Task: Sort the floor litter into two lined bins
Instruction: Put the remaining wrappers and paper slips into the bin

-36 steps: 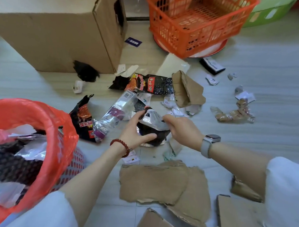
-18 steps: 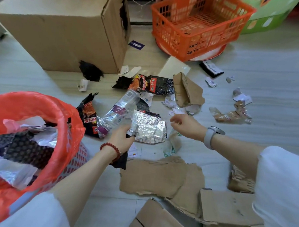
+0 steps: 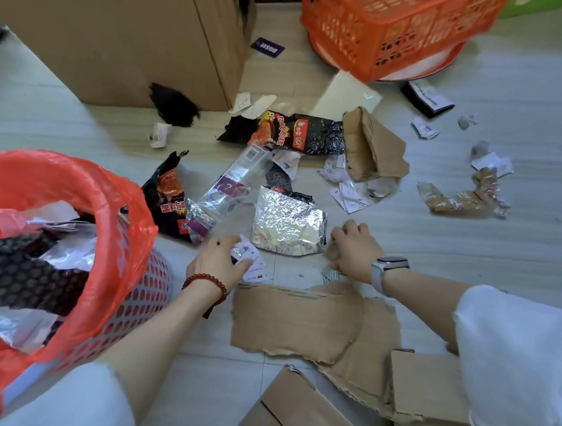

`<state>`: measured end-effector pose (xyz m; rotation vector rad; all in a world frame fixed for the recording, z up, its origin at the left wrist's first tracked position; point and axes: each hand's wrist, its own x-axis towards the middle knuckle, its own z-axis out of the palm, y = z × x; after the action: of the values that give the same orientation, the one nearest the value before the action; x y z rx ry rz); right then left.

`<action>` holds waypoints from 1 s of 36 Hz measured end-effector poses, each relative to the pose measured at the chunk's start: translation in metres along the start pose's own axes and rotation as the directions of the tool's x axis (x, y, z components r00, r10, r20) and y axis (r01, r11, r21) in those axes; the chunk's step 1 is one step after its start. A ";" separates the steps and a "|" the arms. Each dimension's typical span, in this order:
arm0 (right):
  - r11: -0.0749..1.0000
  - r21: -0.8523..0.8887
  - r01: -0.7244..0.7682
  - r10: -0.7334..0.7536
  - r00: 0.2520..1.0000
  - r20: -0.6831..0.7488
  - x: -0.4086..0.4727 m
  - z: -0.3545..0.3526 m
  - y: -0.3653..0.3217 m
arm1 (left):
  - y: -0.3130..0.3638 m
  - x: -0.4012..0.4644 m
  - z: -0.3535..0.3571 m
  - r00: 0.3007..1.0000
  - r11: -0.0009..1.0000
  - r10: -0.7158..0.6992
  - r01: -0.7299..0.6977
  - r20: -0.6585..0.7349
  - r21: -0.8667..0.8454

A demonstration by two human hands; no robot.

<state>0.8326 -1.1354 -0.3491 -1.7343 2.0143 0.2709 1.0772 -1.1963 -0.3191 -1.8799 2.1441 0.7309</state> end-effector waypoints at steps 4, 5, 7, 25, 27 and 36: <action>0.998 0.013 0.062 -0.062 0.998 -0.002 -0.003 0.012 -0.006 | 0.004 0.005 0.011 0.996 0.997 -0.016 0.010 0.091 0.072; 0.998 0.018 0.064 -0.064 0.998 0.011 -0.004 0.014 -0.005 | 0.005 0.006 0.014 0.993 0.996 -0.018 0.008 0.112 0.090; 0.997 0.053 0.048 -0.048 0.999 0.001 -0.006 0.014 -0.003 | 0.007 0.007 0.020 0.990 0.994 -0.030 0.015 0.136 0.110; 0.982 0.045 0.183 -0.186 0.979 0.079 0.062 -0.005 -0.065 | 0.000 0.008 0.037 0.979 0.962 0.202 -0.199 0.005 0.188; 0.975 -0.050 0.217 -0.211 0.971 0.108 0.060 0.005 -0.062 | -0.004 0.007 0.036 0.959 0.945 0.277 -0.260 -0.061 0.198; 0.952 -0.136 0.274 -0.285 0.956 -0.073 0.056 -0.006 -0.043 | -0.020 0.019 0.039 0.858 0.880 0.474 -0.451 -0.199 0.150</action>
<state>0.8680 -1.1954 -0.3631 -2.1179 1.8142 0.2302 1.0861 -1.1954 -0.3663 -1.4650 2.7748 0.4850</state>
